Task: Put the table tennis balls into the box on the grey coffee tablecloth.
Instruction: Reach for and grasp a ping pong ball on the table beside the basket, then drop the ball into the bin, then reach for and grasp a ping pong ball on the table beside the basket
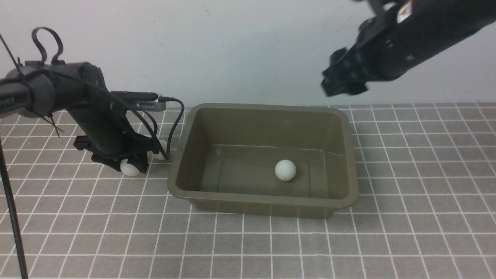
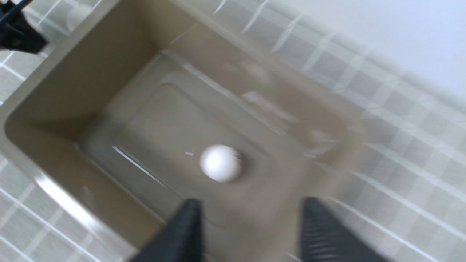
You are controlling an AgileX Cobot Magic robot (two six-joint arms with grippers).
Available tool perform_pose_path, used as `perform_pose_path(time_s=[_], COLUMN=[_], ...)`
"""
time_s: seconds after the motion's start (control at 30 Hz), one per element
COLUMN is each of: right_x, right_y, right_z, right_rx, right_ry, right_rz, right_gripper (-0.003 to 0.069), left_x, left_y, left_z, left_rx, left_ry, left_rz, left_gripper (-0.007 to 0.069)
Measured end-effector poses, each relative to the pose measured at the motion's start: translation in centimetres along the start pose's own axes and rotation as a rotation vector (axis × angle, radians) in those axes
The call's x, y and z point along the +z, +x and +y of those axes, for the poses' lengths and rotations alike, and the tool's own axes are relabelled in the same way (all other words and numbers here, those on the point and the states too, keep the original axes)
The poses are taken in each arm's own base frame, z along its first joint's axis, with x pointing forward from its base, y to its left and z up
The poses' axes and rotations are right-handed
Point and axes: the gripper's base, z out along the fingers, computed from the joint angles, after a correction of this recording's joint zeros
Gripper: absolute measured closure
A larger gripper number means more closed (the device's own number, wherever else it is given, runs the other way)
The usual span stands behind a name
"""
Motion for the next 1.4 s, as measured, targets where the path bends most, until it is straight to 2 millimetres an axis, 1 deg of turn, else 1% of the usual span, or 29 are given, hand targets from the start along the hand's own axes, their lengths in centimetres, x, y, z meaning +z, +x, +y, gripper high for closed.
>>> perform_pose_path(time_s=[0.03,0.1,0.13,0.17,0.2,0.23,0.27,0.33,0.43,0.47,0.5,0.53,0.57,0.63,0.67,0.73,0.77,0.83,0.87,0.9,0.93,0.97,1.03,1.07,1.1,1.17,1.23,1.3,1.4], right_x=[-1.9,-4.7,-7.0,-7.6,-8.5,-9.1,-9.5,-9.3,-8.6,-8.4,-8.3,-7.6,-7.4,-7.0,-6.9,-7.0,-6.9,-6.9,-6.9,-6.9,-6.9,-7.0,-7.0,-7.1,-7.1,-7.1,-7.1,-7.1,-7.1], right_y=[0.2,0.8,1.6,2.0,2.7,3.1,3.8,5.4,7.0,7.2,7.4,8.2,8.3,8.7,8.7,8.6,8.5,8.4,8.4,8.3,8.3,8.3,8.3,8.3,8.3,8.2,8.1,8.0,7.9], right_z=[-0.2,-0.4,-0.6,-0.7,-0.8,-0.8,-0.9,-0.9,-0.9,-0.8,-0.8,-0.8,-0.8,-0.8,-0.8,-0.8,-0.8,-0.8,-0.8,-0.8,-0.8,-0.8,-0.8,-0.8,-0.8,-0.8,-0.8,-0.8,-0.8], right_rx=[-0.005,0.010,0.032,0.045,0.064,0.074,0.091,0.126,0.144,0.145,0.146,0.149,0.149,0.151,0.151,0.149,0.150,0.150,0.150,0.149,0.149,0.152,0.155,0.158,0.159,0.161,0.167,0.174,0.185], right_ry=[0.029,0.076,0.113,0.130,0.149,0.161,0.171,0.187,0.186,0.186,0.185,0.184,0.184,0.185,0.184,0.183,0.182,0.181,0.181,0.180,0.180,0.180,0.180,0.180,0.180,0.179,0.177,0.176,0.174], right_rz=[-0.010,-0.019,-0.026,-0.024,-0.023,-0.027,-0.025,-0.012,0.001,0.002,0.005,0.028,0.034,0.051,0.048,0.030,0.023,0.010,0.010,0.005,0.005,0.003,0.000,-0.003,-0.007,-0.016,-0.030,-0.041,-0.053], right_gripper=[0.0426,0.0522,0.0587,0.0610,0.0636,0.0649,0.0659,0.0670,0.0673,0.0672,0.0672,0.0673,0.0673,0.0673,0.0673,0.0673,0.0673,0.0673,0.0673,0.0673,0.0673,0.0673,0.0673,0.0673,0.0673,0.0673,0.0673,0.0673,0.0673], left_x=[-1.0,-4.0,-6.1,-7.0,-8.4,-9.3,-10.0,-10.2,-8.6,-7.9,-7.6,-5.7,-5.6,-4.3,-4.2,-5.1,-5.6,-6.6,-6.6,-7.6,-7.6,-8.1,-8.2,-8.1,-8.0,-7.5,-6.1,-4.8,-2.7], left_y=[-0.3,-1.1,-1.6,-1.8,-2.1,-2.3,-2.3,-1.9,-1.4,-1.2,-1.2,-0.9,-0.9,-0.8,-1.0,-1.8,-2.3,-3.1,-3.1,-3.8,-3.9,-4.3,-4.5,-4.7,-4.7,-4.8,-5.0,-5.1,-5.3], left_z=[-0.1,-1.0,-2.3,-3.0,-4.5,-5.8,-7.7,-10.8,-13.7,-14.5,-14.7,-15.6,-15.6,-15.4,-15.0,-13.9,-13.1,-11.5,-11.2,-8.8,-8.5,-6.1,-4.2,-2.8,-2.0,-1.2,-1.0,-1.1,-1.8], left_rx=[0.002,0.004,0.017,0.034,0.065,0.097,0.169,0.312,0.414,0.431,0.433,0.445,0.446,0.430,0.425,0.382,0.346,0.271,0.259,0.178,0.169,0.116,0.076,0.047,0.034,0.035,0.085,0.115,0.144], left_ry=[0.004,0.038,0.085,0.103,0.150,0.197,0.240,0.296,0.326,0.332,0.332,0.328,0.329,0.292,0.260,0.191,0.159,0.112,0.111,0.069,0.067,0.039,0.023,0.014,0.009,0.004,0.010,0.028,0.058], left_rz=[0.005,-0.021,-0.058,-0.082,-0.115,-0.141,-0.164,-0.182,-0.146,-0.128,-0.119,-0.075,-0.071,-0.033,-0.028,-0.035,-0.043,-0.052,-0.052,-0.056,-0.057,-0.063,-0.070,-0.071,-0.070,-0.063,-0.045,-0.028,-0.020], left_gripper=[0.0272,0.0272,0.0272,0.0272,0.0272,0.0272,0.0272,0.0272,0.0272,0.0272,0.0272,0.0242,0.0242,0.0121,0.0066,0.0017,0.0022,0.0067,0.0077,0.0204,0.0222,0.0402,0.0517,0.0571,0.0592,0.0610,0.0594,0.0547,0.0417])
